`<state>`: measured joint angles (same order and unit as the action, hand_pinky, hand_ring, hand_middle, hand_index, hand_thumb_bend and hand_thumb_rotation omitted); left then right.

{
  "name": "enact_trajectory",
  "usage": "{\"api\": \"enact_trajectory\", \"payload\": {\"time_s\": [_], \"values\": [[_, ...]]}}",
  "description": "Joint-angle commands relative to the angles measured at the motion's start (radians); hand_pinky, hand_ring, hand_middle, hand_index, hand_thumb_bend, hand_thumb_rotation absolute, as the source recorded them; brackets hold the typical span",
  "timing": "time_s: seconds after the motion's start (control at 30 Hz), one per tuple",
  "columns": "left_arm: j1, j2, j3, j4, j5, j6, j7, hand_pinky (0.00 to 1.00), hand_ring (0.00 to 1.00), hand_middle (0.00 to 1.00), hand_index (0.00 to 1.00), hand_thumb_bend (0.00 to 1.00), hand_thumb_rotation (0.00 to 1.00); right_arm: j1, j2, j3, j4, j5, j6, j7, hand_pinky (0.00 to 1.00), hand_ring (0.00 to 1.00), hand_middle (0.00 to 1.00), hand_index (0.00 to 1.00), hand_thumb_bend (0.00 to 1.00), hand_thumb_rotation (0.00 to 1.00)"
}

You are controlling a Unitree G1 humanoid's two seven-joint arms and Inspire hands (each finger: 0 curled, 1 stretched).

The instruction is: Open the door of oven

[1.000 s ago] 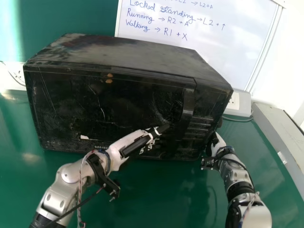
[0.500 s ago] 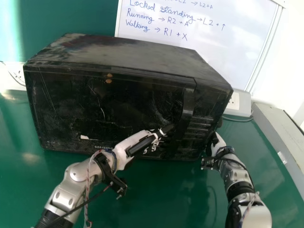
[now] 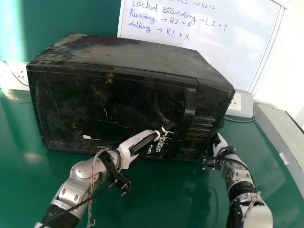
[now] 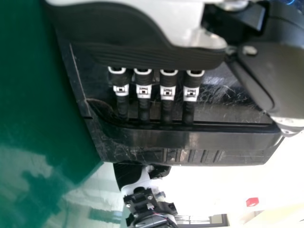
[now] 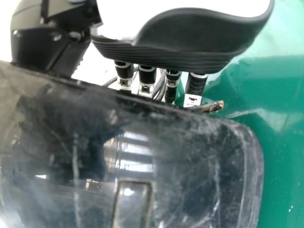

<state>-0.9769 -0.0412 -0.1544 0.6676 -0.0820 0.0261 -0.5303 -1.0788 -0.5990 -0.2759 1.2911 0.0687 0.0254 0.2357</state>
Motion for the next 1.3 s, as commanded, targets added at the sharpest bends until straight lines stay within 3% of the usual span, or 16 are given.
{"api": "enact_trajectory", "payload": {"time_s": [0.0, 0.43, 0.53, 0.77, 0.87, 0.93, 1.03, 1.13, 1.27], "values": [[-0.037, -0.031, 0.014, 0.036, 0.003, 0.013, 0.032, 0.89, 1.00, 1.00, 1.00, 1.00, 0.69, 0.028, 0.047, 0.005, 0.023, 0.000, 0.031, 0.027, 0.52, 0.59, 0.75, 0.85, 0.67, 0.71], [-0.064, -0.061, 0.027, 0.104, 0.000, -0.029, 0.020, 0.91, 1.00, 1.00, 1.00, 1.00, 0.67, 0.030, 0.050, 0.002, 0.024, 0.001, 0.033, 0.009, 0.49, 0.53, 0.71, 0.82, 0.70, 0.73], [-0.085, -0.073, 0.032, 0.129, 0.001, -0.035, 0.028, 0.89, 1.00, 1.00, 1.00, 1.00, 0.65, 0.030, 0.050, -0.005, 0.024, 0.008, 0.034, 0.015, 0.48, 0.55, 0.72, 0.87, 0.71, 0.71], [-0.118, -0.091, 0.043, 0.179, -0.004, -0.070, 0.017, 0.88, 1.00, 1.00, 1.00, 1.00, 0.63, 0.031, 0.048, -0.013, 0.023, 0.012, 0.038, 0.033, 0.54, 0.63, 0.76, 0.87, 0.71, 0.71], [-0.122, -0.097, 0.041, 0.189, 0.002, -0.081, 0.020, 0.88, 1.00, 1.00, 1.00, 1.00, 0.62, 0.027, 0.048, -0.017, 0.024, 0.015, 0.049, 0.029, 0.57, 0.64, 0.77, 0.90, 0.65, 0.74], [-0.123, -0.096, 0.030, 0.189, 0.015, -0.080, 0.024, 0.86, 1.00, 1.00, 1.00, 1.00, 0.63, 0.028, 0.047, -0.017, 0.025, 0.013, 0.052, 0.028, 0.52, 0.62, 0.76, 0.95, 0.63, 0.76], [-0.126, -0.091, 0.015, 0.185, 0.034, -0.076, 0.013, 0.84, 1.00, 1.00, 1.00, 1.00, 0.66, 0.027, 0.048, -0.006, 0.026, -0.002, 0.054, 0.023, 0.56, 0.67, 0.84, 0.99, 0.70, 0.77], [-0.123, -0.087, 0.017, 0.174, 0.028, -0.066, -0.024, 0.85, 0.99, 1.00, 1.00, 1.00, 0.65, 0.026, 0.049, 0.011, 0.027, -0.020, 0.047, 0.015, 0.59, 0.70, 0.87, 0.98, 0.66, 0.80], [-0.128, -0.086, 0.025, 0.176, 0.021, -0.066, -0.046, 0.78, 0.95, 1.00, 1.00, 1.00, 0.64, 0.027, 0.049, 0.016, 0.027, -0.017, 0.044, 0.019, 0.60, 0.67, 0.81, 0.93, 0.67, 0.80]]}}
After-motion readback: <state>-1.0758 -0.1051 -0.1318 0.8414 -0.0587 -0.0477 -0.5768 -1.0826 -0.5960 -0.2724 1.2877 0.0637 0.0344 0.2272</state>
